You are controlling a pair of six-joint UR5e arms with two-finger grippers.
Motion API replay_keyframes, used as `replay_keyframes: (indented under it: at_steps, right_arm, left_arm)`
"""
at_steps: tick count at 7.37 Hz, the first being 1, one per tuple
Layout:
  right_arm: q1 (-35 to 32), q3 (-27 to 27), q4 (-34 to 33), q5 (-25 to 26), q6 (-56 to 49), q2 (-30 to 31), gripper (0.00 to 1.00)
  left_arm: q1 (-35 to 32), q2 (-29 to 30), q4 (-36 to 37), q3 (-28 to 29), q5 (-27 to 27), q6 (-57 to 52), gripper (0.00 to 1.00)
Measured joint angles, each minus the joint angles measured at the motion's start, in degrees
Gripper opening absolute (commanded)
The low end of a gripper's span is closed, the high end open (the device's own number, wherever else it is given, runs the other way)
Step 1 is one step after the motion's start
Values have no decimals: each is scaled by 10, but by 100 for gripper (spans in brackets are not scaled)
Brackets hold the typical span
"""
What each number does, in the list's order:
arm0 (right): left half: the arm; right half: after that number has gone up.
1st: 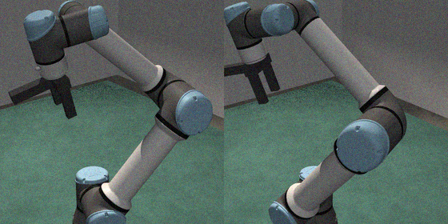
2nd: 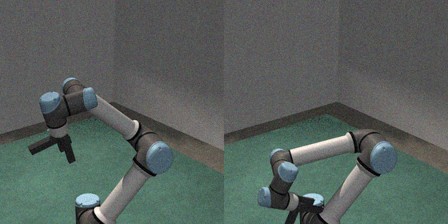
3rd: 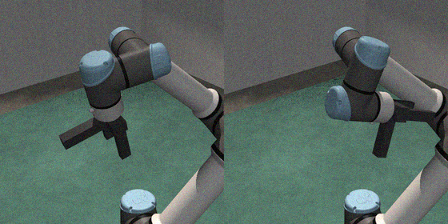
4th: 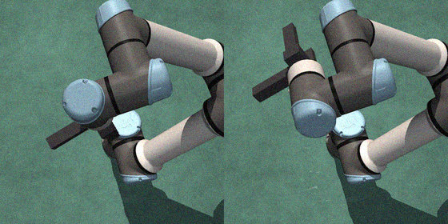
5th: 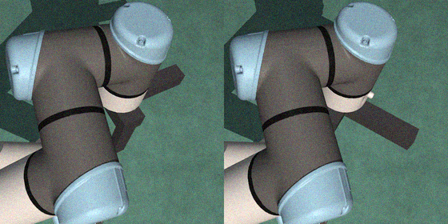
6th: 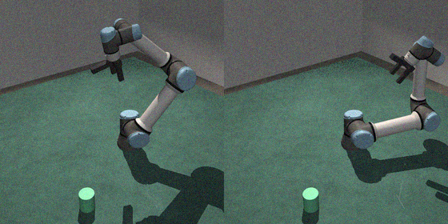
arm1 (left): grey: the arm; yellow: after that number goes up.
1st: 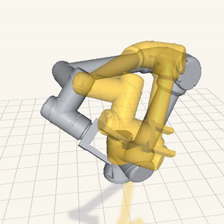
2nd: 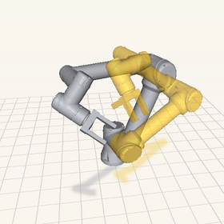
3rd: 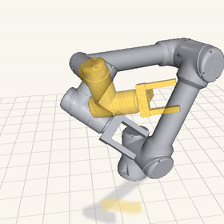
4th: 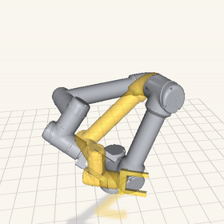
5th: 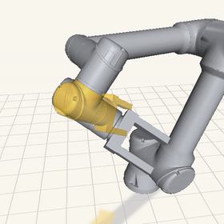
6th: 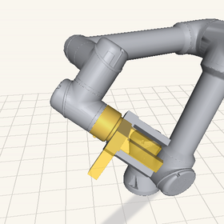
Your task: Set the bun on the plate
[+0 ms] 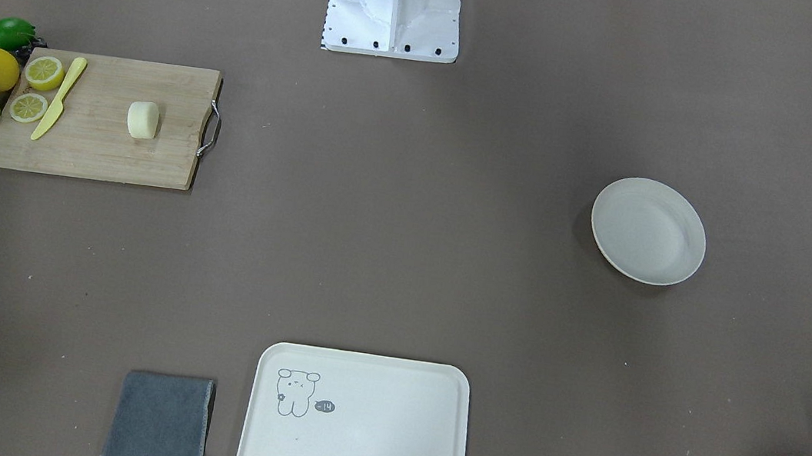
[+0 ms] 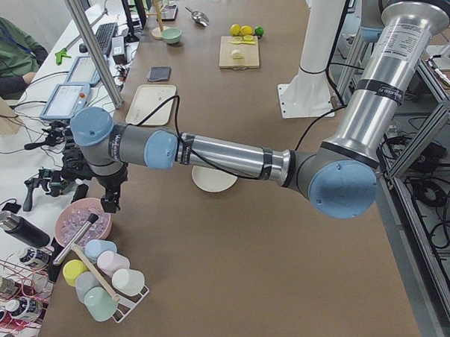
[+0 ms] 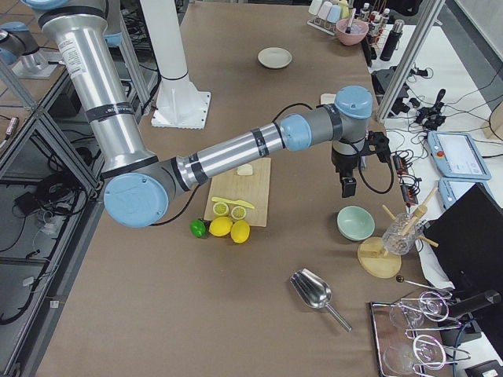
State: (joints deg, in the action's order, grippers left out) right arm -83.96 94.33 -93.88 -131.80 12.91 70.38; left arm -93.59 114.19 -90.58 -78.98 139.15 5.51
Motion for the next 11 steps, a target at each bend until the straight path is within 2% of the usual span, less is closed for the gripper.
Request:
replay_keyframes:
  at_steps: [4,7,11]
  right_arm:
    - [4,-1,0,0,0,-1,100]
    - [19,23,-1,-1,2,-3,100]
    - [24,32,-4,-8,3,-16,100]
  left_arm:
    - [31,-1,-24,-46,-26,0,98]
    - [76,-29,-30,-77,14,-3,98]
    - [198,-80,-123,-81,15,-7,97]
